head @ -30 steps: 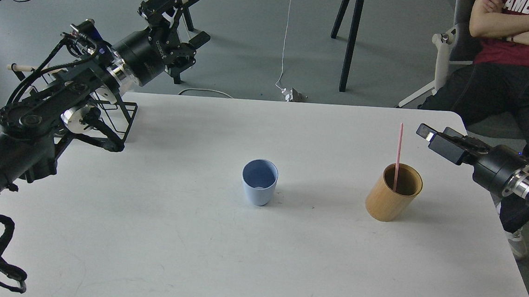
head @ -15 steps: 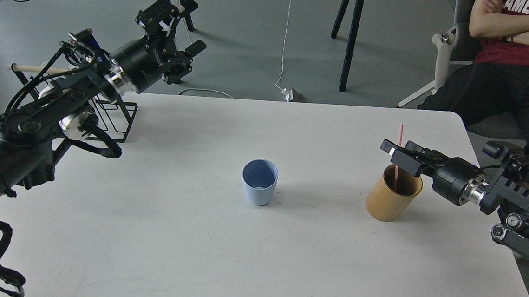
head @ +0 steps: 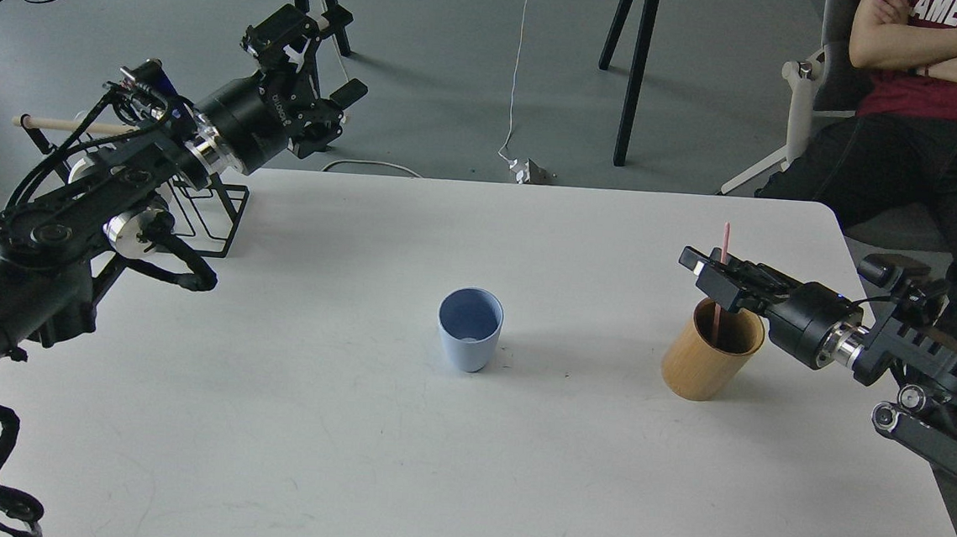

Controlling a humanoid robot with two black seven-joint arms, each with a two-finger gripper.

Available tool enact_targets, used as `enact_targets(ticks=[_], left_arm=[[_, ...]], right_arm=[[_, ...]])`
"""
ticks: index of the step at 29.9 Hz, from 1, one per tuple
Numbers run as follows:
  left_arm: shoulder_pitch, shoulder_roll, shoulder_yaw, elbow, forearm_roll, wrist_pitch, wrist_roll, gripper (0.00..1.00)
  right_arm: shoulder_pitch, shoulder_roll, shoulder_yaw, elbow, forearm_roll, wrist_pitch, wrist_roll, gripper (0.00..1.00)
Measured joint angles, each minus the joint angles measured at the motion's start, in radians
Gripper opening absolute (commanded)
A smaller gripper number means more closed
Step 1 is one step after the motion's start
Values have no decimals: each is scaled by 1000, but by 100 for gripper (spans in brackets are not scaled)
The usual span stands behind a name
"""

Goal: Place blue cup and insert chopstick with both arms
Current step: 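Reach the right gripper to the straw in the tan cup and grasp it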

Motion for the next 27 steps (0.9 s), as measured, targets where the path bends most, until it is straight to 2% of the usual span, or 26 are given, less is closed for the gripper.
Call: enact_targets(ticks=[5, 8, 27], left_arm=[[0, 0, 0, 0, 0, 0, 0, 98], [0, 0, 0, 0, 0, 0, 0, 98], [0, 7, -1, 0, -3, 0, 0, 98]], right_arm=[[0, 0, 0, 0, -9, 0, 0, 43], [3, 1, 0, 1, -18, 0, 0, 32], [1, 1, 0, 4, -27, -21, 0, 10]])
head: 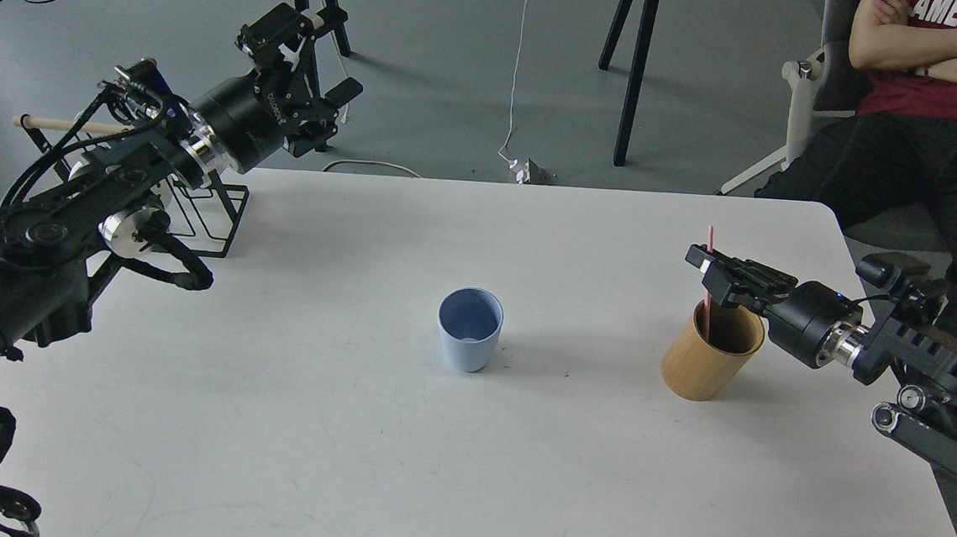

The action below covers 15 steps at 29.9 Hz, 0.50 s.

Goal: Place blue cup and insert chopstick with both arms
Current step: 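Reach the right gripper to the straw in the tan cup and grasp it, then pull the straw up out of the tan cup with the right gripper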

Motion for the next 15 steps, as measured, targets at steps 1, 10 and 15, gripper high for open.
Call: enact_targets(ticks=[1, 10, 15], left_arm=[[0, 0, 0, 0, 0, 0, 0, 98], [0, -1, 0, 0, -1, 0, 0, 98], [1, -1, 0, 0, -2, 0, 0, 98]], right_arm=[[0, 0, 0, 0, -5, -1, 0, 9], [4, -14, 7, 5, -27, -26, 0, 5], [24, -46, 30, 13, -21, -39, 0, 1]])
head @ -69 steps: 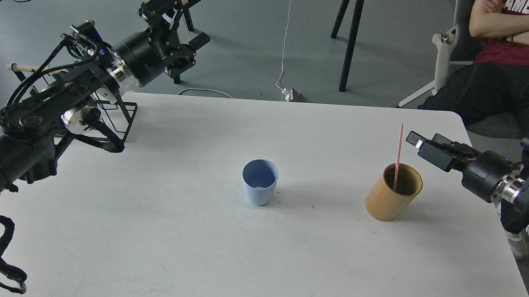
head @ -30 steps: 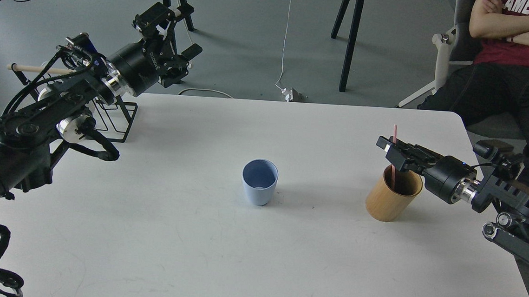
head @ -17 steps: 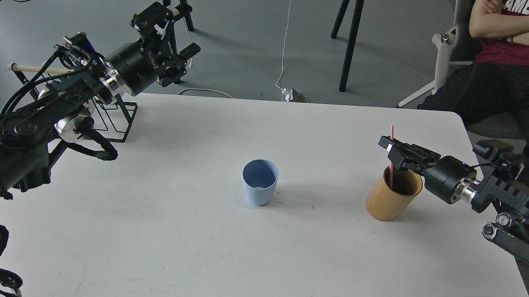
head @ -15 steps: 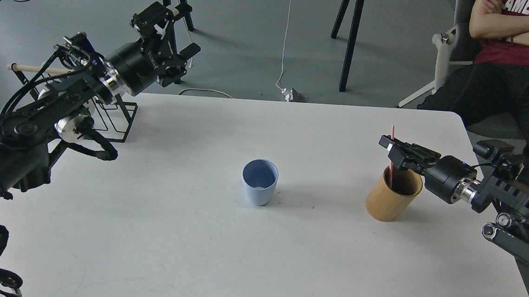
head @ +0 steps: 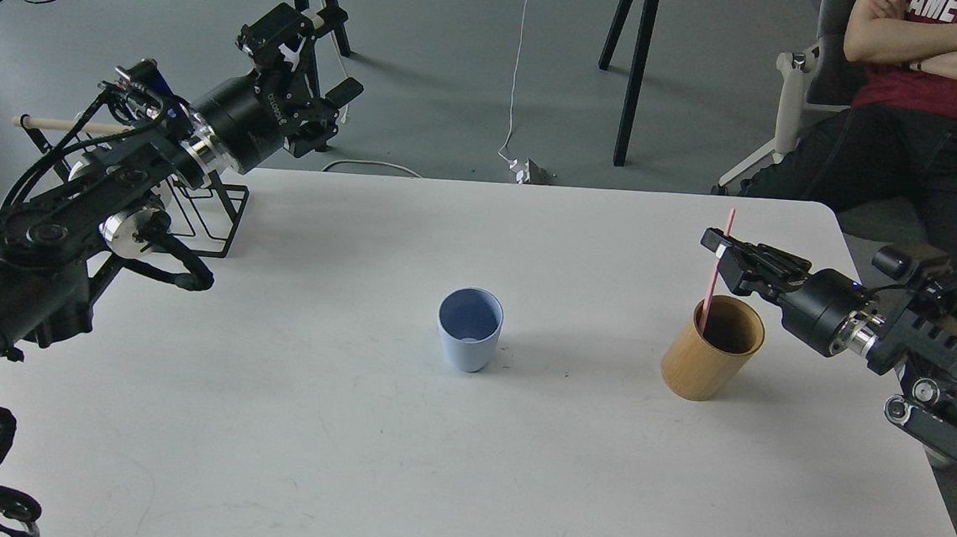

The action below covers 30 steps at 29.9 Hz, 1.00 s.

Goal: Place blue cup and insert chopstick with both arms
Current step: 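Pull the straw up out of the tan cup with the right gripper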

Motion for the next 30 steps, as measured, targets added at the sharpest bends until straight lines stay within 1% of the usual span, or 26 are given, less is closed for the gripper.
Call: enact_targets(ticks=[6, 13, 18, 20, 22, 26, 30], left_arm=[[0, 0, 0, 0, 0, 0, 0, 98], [15, 0, 1, 8, 0, 0, 0, 98], [34, 1, 1, 30, 0, 0, 0, 98], [47, 2, 1, 39, 0, 0, 0, 98], [60, 9, 1, 45, 0, 0, 0, 98], [79, 20, 1, 50, 0, 0, 0, 98], [84, 24, 1, 51, 0, 0, 0, 98]], right_arm=[[7, -51, 78, 46, 5, -2, 0, 1], [20, -121, 206, 143, 12, 2, 0, 1], [103, -114, 227, 197, 12, 3, 0, 1], [130, -75, 218, 201, 7, 3, 0, 1], [160, -7, 189, 197, -6, 3, 0, 1], [248, 126, 62, 159, -56, -2, 0, 1], [299, 270, -43, 82, -110, -55, 0, 1]])
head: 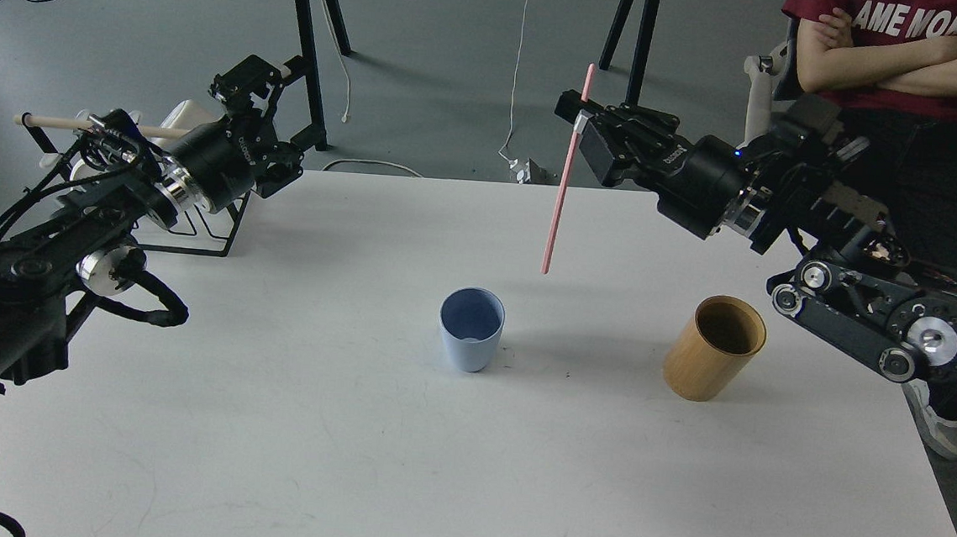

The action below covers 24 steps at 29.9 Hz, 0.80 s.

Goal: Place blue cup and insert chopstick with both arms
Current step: 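Pull the straw up out of the tan cup with the right gripper, then lower the straw into the blue cup and release it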

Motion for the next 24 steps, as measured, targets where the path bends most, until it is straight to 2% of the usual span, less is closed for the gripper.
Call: enact_targets(ticks=[11, 24], left_arm=[[1, -1, 0, 12, 0, 0, 0, 98], [1, 2, 0, 12, 0, 0, 0, 98]], right_arm=[[6, 179, -84, -152, -110, -104, 0, 1], [-2, 261, -128, -222, -112, -115, 0, 1]])
